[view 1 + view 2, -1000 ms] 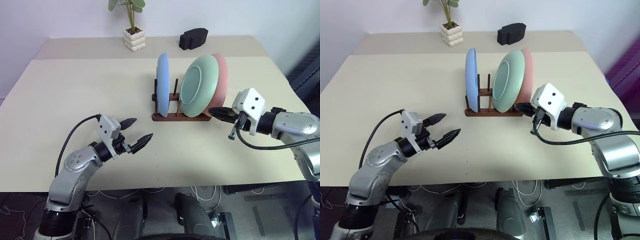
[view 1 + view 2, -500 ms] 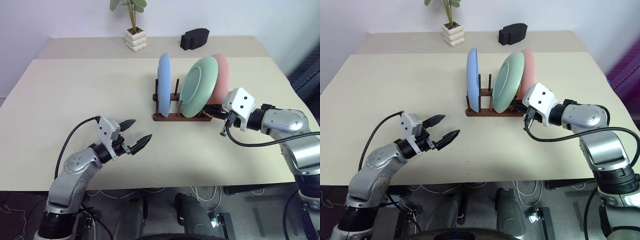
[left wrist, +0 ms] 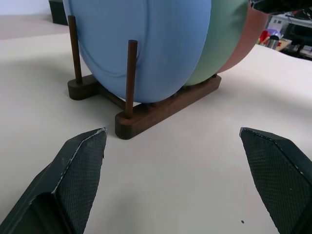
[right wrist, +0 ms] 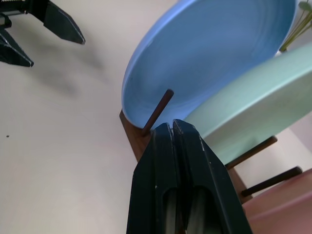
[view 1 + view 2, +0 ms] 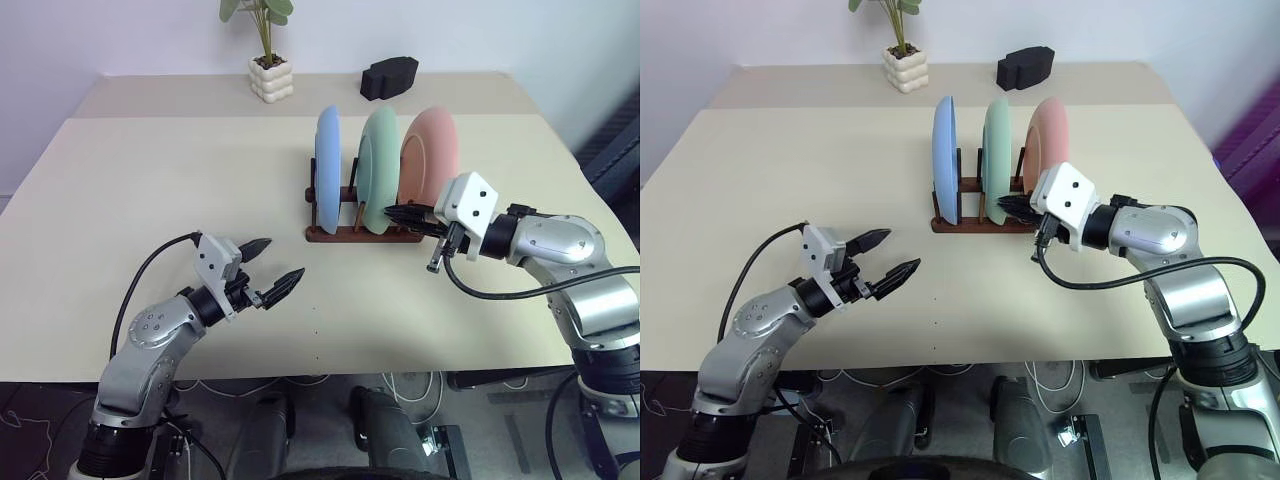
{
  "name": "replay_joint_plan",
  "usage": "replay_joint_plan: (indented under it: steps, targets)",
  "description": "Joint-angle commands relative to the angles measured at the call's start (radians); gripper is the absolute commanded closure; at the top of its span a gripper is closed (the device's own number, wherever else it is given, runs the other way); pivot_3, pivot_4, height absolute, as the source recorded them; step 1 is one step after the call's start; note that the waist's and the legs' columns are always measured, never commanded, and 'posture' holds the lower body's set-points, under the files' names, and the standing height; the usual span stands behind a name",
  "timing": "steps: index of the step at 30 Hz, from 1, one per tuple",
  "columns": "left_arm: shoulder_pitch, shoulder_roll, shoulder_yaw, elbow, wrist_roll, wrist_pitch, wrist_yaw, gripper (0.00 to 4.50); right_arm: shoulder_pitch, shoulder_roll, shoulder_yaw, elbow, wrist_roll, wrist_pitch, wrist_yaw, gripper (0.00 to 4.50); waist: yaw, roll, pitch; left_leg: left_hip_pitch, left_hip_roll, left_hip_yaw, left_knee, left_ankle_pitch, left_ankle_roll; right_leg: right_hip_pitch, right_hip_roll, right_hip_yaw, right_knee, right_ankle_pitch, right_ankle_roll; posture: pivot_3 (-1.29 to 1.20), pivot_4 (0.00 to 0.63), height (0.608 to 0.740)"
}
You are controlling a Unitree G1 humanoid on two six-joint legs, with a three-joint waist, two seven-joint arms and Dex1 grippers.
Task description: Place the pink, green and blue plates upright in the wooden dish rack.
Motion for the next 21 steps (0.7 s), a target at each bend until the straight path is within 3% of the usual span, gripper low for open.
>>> replay_joint_plan:
  steps: [1, 6, 13, 21]
  targets:
    - [0.002, -0.002, 0.003, -0.024, 0.001, -0.023, -0.001, 0.0, -0.044, -0.013, -0.09, -0.029, 0.067, -0.012, 0.023, 4.46, 0.0, 0.0, 0.0, 0.0, 0.0, 0.0, 0.0, 0.0, 0.0, 0.0, 0.0, 0.0, 0.0, 0.0, 0.0, 0.0, 0.15, 0.736]
    - [-0.005, -0.008, -0.004, -0.013, 0.007, -0.026, 0.001, 0.0, -0.105, -0.027, -0.238, 0.029, 0.181, 0.001, 0.033, 4.46, 0.001, 0.0, 0.0, 0.0, 0.0, 0.0, 0.0, 0.0, 0.0, 0.001, 0.0, 0.0, 0.0, 0.0, 0.0, 0.0, 0.15, 0.736]
    - [-0.035, -0.03, 0.009, 0.041, 0.043, -0.067, 0.027, 0.0, -0.228, 0.027, -0.412, 0.315, 0.202, -0.042, -0.135, 4.46, 0.001, 0.0, 0.0, 0.001, 0.0, 0.0, 0.0, 0.0, 0.0, 0.002, 0.0, 0.0, 0.0, 0.0, 0.0, 0.0, 0.15, 0.736]
    - [-0.033, -0.039, 0.068, 0.161, 0.083, -0.145, 0.074, 0.0, 0.001, 0.083, -0.41, 0.552, 0.104, -0.229, -0.134, 4.46, -0.001, 0.001, -0.001, 0.003, -0.001, 0.001, 0.0, 0.0, 0.0, 0.003, 0.0, 0.0, 0.0, 0.001, 0.001, 0.0, 0.15, 0.736]
